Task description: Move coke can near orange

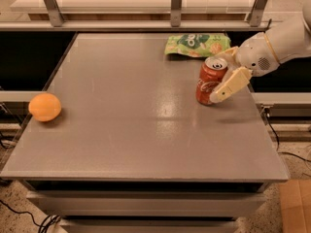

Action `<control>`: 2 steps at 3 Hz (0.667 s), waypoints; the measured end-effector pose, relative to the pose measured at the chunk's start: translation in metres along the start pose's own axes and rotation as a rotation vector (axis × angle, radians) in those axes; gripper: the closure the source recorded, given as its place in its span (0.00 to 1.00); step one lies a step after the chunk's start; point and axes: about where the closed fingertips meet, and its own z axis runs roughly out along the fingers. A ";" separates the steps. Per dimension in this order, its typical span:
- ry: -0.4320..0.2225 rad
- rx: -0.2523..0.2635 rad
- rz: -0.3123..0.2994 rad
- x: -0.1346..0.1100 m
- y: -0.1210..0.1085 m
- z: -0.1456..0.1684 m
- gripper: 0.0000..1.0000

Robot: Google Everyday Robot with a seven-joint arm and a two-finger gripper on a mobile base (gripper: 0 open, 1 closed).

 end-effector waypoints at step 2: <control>-0.047 -0.023 -0.003 0.000 0.006 -0.002 0.63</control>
Offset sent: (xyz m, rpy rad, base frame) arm -0.0127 -0.0059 0.0067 0.0694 -0.0038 0.0209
